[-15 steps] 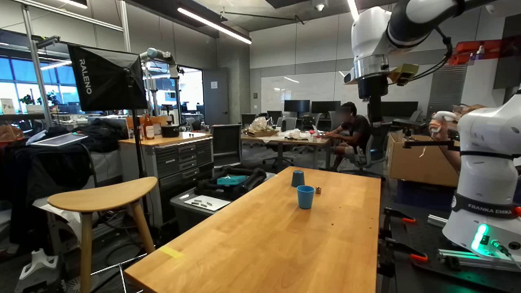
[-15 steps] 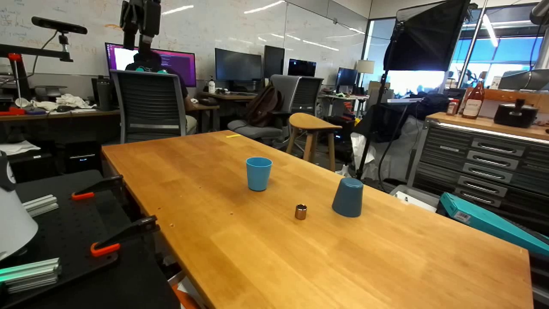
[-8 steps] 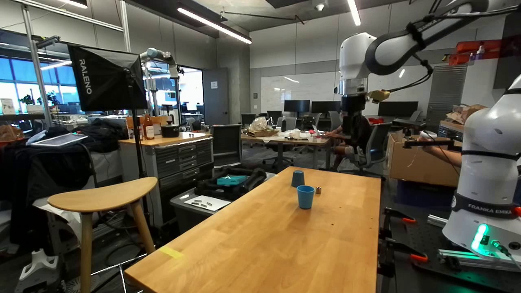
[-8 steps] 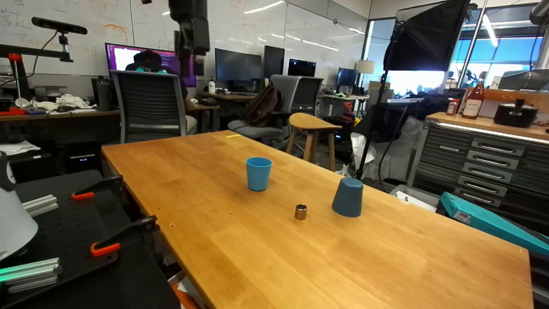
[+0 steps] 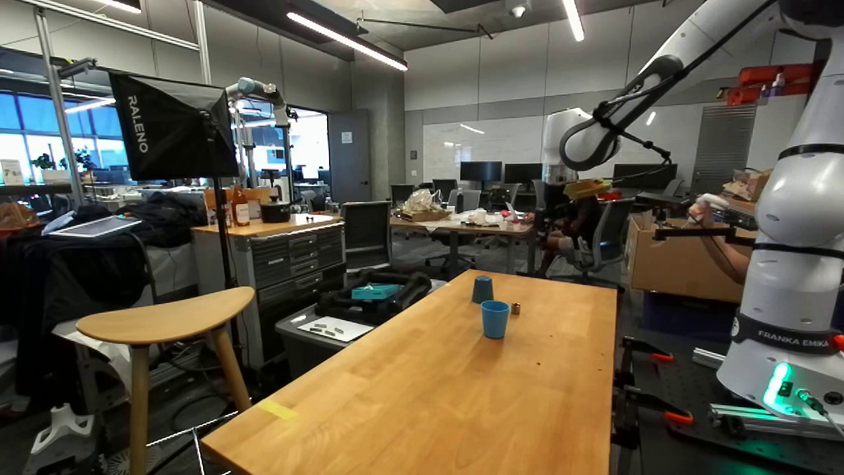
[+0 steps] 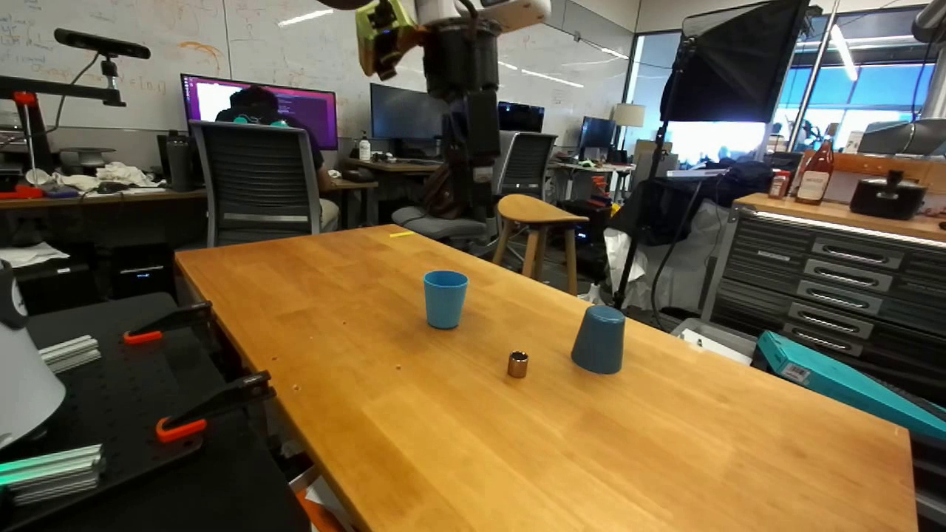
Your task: Place the silver object inside the light blue cup
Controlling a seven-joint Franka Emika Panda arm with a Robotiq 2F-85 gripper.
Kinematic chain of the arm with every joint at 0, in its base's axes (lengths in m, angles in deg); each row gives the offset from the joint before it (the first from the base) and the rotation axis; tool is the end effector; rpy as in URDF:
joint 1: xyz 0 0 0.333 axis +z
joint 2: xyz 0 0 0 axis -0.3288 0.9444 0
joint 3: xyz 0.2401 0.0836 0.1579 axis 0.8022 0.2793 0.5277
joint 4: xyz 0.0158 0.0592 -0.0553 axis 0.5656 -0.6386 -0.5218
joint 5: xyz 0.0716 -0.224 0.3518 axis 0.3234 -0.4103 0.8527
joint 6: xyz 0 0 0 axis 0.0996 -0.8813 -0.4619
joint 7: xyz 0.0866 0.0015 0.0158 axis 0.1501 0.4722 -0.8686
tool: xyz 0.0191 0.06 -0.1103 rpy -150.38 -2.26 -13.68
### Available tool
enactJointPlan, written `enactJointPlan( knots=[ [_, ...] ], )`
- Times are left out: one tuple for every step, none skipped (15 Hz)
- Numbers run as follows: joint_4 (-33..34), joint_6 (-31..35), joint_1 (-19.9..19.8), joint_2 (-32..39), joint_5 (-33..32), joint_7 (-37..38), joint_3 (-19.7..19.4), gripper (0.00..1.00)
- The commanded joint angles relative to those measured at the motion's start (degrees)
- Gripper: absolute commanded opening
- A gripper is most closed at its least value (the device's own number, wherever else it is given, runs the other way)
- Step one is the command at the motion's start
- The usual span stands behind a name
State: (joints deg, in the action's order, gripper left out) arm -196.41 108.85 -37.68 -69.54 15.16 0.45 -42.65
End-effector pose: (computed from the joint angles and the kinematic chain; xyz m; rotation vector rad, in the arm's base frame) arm 0.4452 -0.1966 0.3107 2.8595 -0.7524 0.1152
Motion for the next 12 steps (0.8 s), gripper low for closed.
enactJointPlan(
  knots=[
    [1.43, 0.07, 1.21, 2.26, -0.34, 0.64, -1.89, 1.0],
    [1.7, 2.54, 1.28, 5.16, -4.14, 6.6, -0.88, 1.0],
    [4.65, 2.99, 1.15, 10.89, -6.59, 12.57, -0.48, 1.0],
    [5.54, 3.95, 1.69, 12.94, -7.35, 16.3, -0.64, 1.0],
    [7.07, 3.68, 2.6, 15.6, -7.07, 19.34, -0.95, 1.0],
    [8.12, 4.0, 3.67, 17.7, -5.75, 21.35, -1.4, 1.0],
    [9.22, 3.92, 4.83, 19.47, -4.13, 22.57, -1.8, 1.0],
    [10.5, 3.81, 5.83, 21.36, -3.48, 23.84, -2.32, 1.0],
    [11.72, 3.6, 6.65, 22.96, -2.36, 24.51, -2.71, 1.0],
    [13.4, 3.17, 7.23, 24.74, -1.12, 25.03, -3.18, 1.0],
    [15.21, 3.23, 7.91, 26.97, -0.27, 25.74, -3.7, 1.0],
    [16.56, 3.43, 8.33, 28.55, 0.65, 26.13, -4.27, 1.0]
  ],
)
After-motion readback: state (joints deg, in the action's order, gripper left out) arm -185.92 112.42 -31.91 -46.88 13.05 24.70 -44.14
